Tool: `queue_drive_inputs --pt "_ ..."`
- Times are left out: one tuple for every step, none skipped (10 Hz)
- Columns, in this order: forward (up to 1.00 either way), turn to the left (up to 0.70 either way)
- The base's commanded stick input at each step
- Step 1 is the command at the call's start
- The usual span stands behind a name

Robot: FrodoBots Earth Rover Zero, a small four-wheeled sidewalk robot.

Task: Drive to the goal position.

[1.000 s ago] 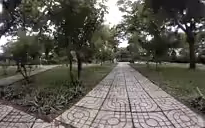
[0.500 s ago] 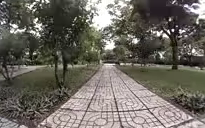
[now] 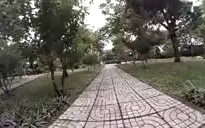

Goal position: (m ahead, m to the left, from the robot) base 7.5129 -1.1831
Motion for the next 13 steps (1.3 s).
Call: queue_drive_inputs --pt "1.00 0.00" --pt "1.00 0.00" --pt "1.00 0.00" --pt "1.00 0.00" --pt "1.00 0.00" --pt "1.00 0.00" --pt "1.00 0.00" --pt "1.00 0.00" --pt "1.00 0.00" --pt "1.00 0.00" --pt "1.00 -0.15" --pt "1.00 -0.27" --pt "1.00 -0.13"
